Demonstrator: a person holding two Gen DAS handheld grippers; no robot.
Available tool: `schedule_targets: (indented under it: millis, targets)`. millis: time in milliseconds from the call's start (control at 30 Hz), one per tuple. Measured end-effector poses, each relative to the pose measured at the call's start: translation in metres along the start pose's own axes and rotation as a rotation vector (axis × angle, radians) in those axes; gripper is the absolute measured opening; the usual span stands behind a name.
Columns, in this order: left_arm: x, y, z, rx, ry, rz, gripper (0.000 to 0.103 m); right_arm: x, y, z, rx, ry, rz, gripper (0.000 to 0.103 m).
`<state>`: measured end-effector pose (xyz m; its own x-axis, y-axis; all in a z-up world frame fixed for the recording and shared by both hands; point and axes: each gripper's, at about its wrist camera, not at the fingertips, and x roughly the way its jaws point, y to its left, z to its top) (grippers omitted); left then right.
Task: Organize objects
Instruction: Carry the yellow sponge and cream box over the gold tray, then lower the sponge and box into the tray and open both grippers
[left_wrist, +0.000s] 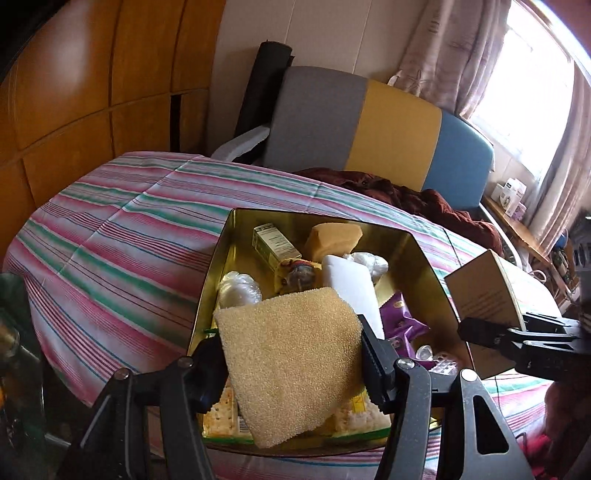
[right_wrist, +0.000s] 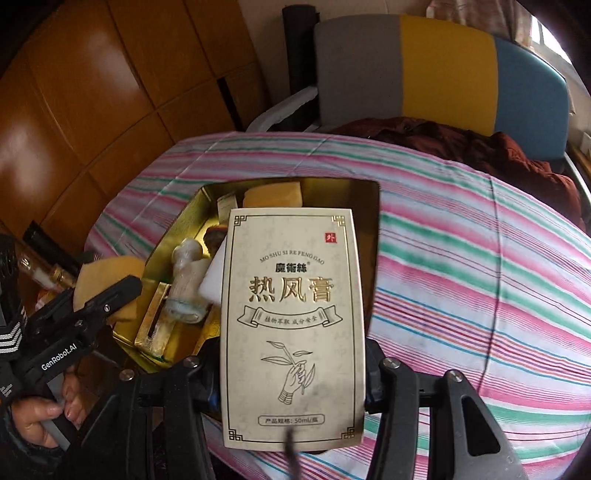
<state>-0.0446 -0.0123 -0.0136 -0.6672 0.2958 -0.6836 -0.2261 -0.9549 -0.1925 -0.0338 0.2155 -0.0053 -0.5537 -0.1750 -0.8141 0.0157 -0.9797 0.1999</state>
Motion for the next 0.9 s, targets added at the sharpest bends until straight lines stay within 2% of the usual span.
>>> schedule_targets:
  millis: [167,567,900]
  targets:
    - [0.024,-0.008,0.002,0.036,0.039,0.047,0.062,0.01,-0.008,0.013,0.023,-0.002,-0.058,0.052]
    - [0.069,-0.024,-0.003,0.07,0.108,0.06,0.063,0.051,-0.015,0.049,0.015,0.019,-0.094,0.052]
    - [0.085,-0.024,0.0,0.087,0.099,0.077,0.067,0.077,-0.023,0.054,0.031,0.057,-0.108,0.053]
